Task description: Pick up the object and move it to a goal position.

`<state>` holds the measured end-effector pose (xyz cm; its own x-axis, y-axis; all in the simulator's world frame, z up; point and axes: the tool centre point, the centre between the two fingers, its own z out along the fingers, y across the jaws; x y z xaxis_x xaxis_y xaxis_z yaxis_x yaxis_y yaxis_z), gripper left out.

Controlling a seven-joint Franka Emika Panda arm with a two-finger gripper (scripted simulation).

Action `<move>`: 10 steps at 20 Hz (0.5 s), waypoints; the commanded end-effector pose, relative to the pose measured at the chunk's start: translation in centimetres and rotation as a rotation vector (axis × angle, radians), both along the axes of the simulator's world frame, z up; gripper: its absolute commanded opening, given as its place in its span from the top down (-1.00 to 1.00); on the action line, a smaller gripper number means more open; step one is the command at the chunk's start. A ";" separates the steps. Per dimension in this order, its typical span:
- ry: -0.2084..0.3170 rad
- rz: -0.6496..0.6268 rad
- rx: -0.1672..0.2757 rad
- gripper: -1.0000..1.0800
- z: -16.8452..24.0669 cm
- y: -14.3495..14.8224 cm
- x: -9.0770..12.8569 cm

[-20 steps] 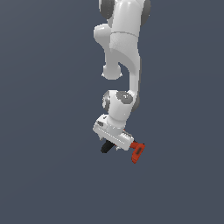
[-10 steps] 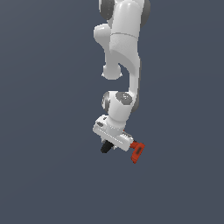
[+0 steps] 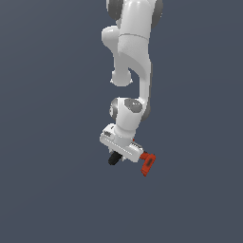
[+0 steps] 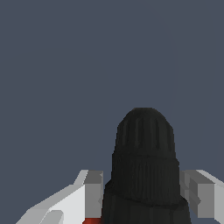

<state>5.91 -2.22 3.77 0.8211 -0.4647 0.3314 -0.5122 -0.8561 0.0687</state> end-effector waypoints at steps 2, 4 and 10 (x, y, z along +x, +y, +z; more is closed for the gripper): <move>-0.009 -0.001 0.001 1.00 1.6 -0.8 0.1; -0.009 -0.001 0.001 1.00 2.7 -1.5 0.0; -0.008 0.000 0.001 1.00 7.1 -4.3 -0.6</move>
<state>5.21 -5.68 9.12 0.8218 -0.4643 0.3304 -0.5116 -0.8565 0.0689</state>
